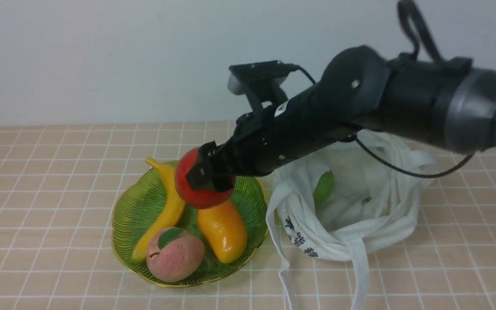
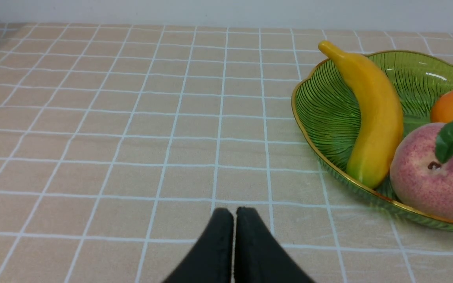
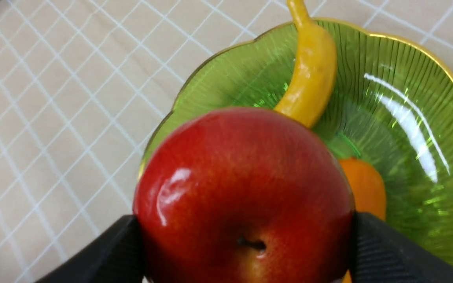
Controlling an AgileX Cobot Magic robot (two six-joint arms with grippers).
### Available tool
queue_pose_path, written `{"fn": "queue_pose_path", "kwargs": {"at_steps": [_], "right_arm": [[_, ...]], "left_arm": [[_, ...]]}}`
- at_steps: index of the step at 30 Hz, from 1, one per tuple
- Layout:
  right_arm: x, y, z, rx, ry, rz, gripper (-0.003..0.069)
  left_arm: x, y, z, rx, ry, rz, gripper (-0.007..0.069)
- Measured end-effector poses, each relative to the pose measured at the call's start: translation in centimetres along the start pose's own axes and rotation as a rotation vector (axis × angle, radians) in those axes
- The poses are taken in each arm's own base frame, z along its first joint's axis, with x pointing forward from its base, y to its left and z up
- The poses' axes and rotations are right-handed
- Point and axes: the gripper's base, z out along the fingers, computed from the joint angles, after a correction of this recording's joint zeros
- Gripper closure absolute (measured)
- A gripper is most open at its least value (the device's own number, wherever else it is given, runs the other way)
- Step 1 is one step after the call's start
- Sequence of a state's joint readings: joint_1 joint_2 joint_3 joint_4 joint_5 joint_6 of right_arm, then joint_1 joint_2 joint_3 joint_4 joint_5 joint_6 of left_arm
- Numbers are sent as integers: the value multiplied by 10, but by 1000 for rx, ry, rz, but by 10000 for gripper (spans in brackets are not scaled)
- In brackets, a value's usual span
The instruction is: Take the fruit out of the bag on the brown coffee tablecloth and place them on the plate.
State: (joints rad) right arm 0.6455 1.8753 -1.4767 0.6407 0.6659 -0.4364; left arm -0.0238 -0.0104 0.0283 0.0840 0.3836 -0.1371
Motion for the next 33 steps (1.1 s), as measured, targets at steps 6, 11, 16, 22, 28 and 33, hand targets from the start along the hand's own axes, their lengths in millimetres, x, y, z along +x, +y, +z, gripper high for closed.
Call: {"fn": "queue_pose_path", "kwargs": {"at_steps": [6, 11, 16, 22, 28, 33], "right_arm": [[9, -11, 33, 41, -13, 17, 50], [12, -13, 38, 48, -12, 16, -17], [11, -13, 38, 50, -19, 18, -31], [9, -12, 35, 48, -24, 12, -32], [-3, 1, 4, 35, -9, -86, 15], [-24, 21, -54, 43, 57, -214, 206]], "left_arm": [[0, 0, 0, 0, 0, 0, 632], [0, 0, 0, 0, 0, 0, 632], [0, 0, 0, 0, 0, 0, 632], [0, 0, 0, 0, 0, 0, 632], [0, 0, 0, 0, 0, 0, 632], [0, 0, 0, 0, 0, 0, 632]]}}
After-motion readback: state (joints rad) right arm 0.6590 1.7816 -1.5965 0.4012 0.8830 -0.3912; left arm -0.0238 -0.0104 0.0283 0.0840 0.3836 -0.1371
